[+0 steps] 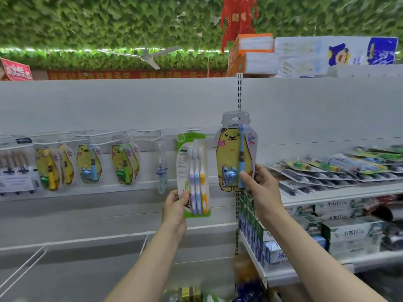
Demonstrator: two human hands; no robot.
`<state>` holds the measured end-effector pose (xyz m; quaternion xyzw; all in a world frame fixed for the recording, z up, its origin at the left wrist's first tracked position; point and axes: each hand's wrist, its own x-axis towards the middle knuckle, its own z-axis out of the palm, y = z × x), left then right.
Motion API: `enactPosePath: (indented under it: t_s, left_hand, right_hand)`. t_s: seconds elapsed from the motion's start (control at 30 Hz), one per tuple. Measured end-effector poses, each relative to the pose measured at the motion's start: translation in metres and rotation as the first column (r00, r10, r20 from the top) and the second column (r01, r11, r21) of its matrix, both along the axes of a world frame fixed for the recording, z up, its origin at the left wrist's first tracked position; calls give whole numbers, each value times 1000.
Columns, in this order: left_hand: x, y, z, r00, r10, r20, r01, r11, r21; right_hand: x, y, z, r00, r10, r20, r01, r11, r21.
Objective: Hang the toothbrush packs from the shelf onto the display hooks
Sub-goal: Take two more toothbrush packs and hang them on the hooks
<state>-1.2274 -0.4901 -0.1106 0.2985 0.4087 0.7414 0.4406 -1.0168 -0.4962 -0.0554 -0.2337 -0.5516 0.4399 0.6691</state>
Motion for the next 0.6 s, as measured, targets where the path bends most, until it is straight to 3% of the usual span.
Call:
enactPosePath:
  t_s: [0.6]
  left_hand:
    - [-15, 63, -1, 997, 71, -11, -71, 997, -38]
  right_hand:
    - [3, 27, -1, 995, 91, -28, -91, 996, 7]
